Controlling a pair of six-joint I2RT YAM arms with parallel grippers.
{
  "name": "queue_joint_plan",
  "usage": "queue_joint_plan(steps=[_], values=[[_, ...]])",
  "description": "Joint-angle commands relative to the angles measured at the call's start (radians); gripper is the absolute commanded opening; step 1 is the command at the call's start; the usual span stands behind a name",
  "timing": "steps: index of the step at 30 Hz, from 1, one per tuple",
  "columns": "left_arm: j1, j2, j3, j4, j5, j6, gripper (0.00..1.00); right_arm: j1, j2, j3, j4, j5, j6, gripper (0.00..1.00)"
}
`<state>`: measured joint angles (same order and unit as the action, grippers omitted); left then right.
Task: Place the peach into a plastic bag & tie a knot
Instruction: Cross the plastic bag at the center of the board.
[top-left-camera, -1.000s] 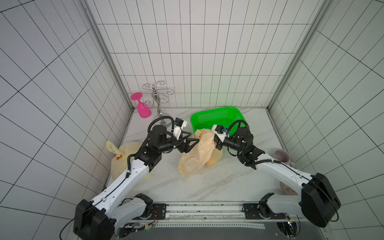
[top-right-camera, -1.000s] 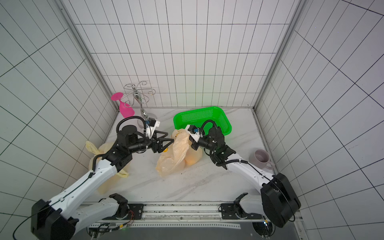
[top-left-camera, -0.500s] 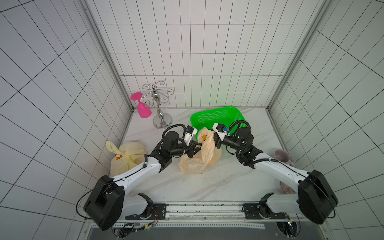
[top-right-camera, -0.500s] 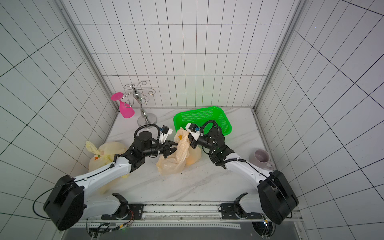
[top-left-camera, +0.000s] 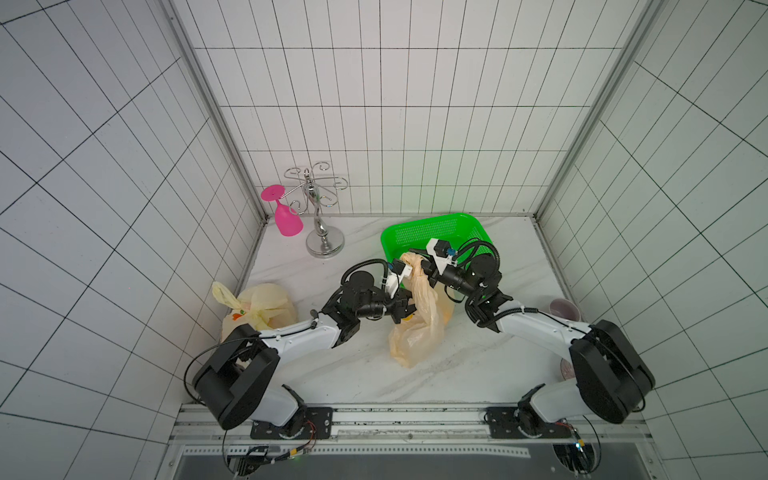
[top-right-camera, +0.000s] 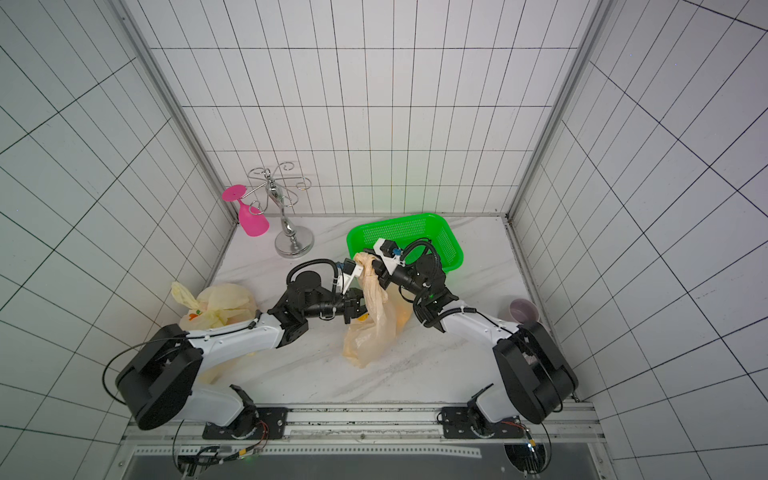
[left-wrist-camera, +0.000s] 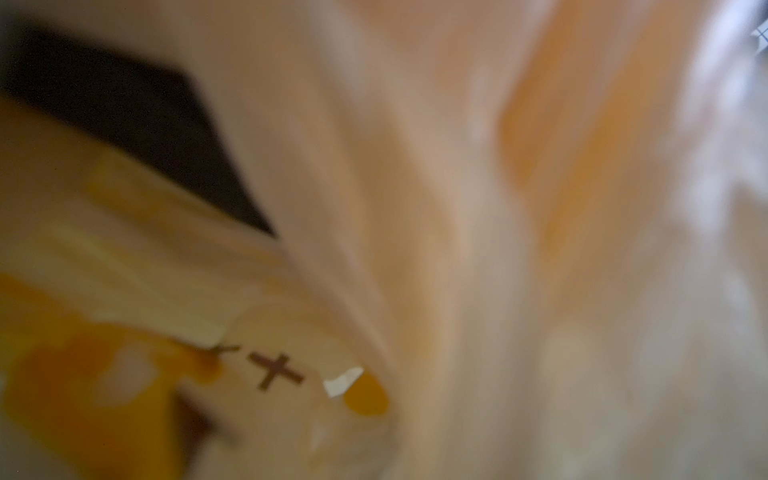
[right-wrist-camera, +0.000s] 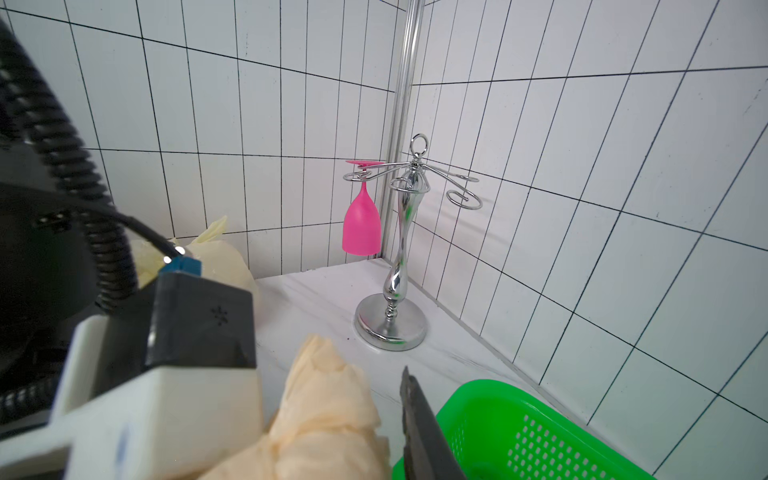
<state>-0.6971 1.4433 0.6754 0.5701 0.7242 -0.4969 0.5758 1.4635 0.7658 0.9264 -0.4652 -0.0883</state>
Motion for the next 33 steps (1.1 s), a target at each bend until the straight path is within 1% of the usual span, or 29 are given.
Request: queue_joint_plan(steps=[1, 3, 5, 6, 8, 10, 12, 15, 17, 20, 21, 23, 26, 27, 29, 32, 33], values=[[-0.013, 0.012, -0.017, 0.086, 0.060, -0.034, 0.02, -0.006, 0.013, 0.012, 0.123, 0.031, 0.019, 0.24], [-0.002, -0.002, -0.018, 0.040, 0.058, -0.008, 0.05, -0.006, 0.013, 0.016, 0.108, 0.009, 0.020, 0.22], [0.022, -0.033, -0.020, -0.020, 0.037, 0.023, 0.10, -0.009, 0.011, 0.007, 0.119, 0.005, 0.039, 0.19], [0.040, -0.047, -0.022, -0.051, 0.029, 0.035, 0.15, -0.015, 0.011, 0.005, 0.125, -0.016, 0.052, 0.16], [0.089, -0.076, -0.025, -0.105, 0.024, 0.035, 0.28, -0.028, 0.004, -0.001, 0.114, -0.056, 0.064, 0.11], [0.144, -0.126, -0.052, -0.116, 0.032, 0.024, 0.39, -0.051, -0.010, -0.011, 0.104, -0.105, 0.088, 0.07], [0.174, -0.180, -0.072, -0.134, 0.029, 0.026, 0.46, -0.069, -0.021, -0.015, 0.089, -0.147, 0.098, 0.07], [0.202, -0.247, -0.067, -0.213, 0.023, 0.057, 0.47, -0.077, -0.035, -0.018, 0.059, -0.169, 0.088, 0.06], [0.228, -0.284, -0.049, -0.262, -0.006, 0.078, 0.48, -0.080, -0.038, -0.015, 0.048, -0.185, 0.087, 0.05], [0.266, -0.294, -0.022, -0.241, -0.066, 0.083, 0.53, -0.082, -0.036, -0.001, 0.040, -0.228, 0.101, 0.05], [0.273, -0.276, -0.009, -0.222, -0.083, 0.081, 0.54, -0.082, -0.034, 0.005, 0.042, -0.246, 0.111, 0.05], [0.276, -0.222, 0.025, -0.202, -0.082, 0.088, 0.55, -0.082, -0.029, 0.010, 0.064, -0.269, 0.138, 0.05], [0.277, -0.127, 0.079, -0.204, -0.037, 0.108, 0.55, -0.082, -0.035, 0.020, 0.073, -0.300, 0.162, 0.05], [0.277, -0.097, 0.077, -0.160, -0.009, 0.095, 0.55, -0.082, -0.039, 0.022, 0.073, -0.309, 0.169, 0.05], [0.277, -0.054, 0.065, -0.071, 0.009, 0.052, 0.54, -0.082, -0.045, 0.028, 0.074, -0.332, 0.181, 0.05], [0.276, -0.007, 0.065, 0.039, 0.026, -0.001, 0.48, -0.082, -0.047, 0.042, 0.074, -0.381, 0.209, 0.05], [0.276, 0.003, 0.072, 0.059, 0.031, -0.017, 0.42, -0.082, -0.045, 0.048, 0.076, -0.401, 0.219, 0.05]])
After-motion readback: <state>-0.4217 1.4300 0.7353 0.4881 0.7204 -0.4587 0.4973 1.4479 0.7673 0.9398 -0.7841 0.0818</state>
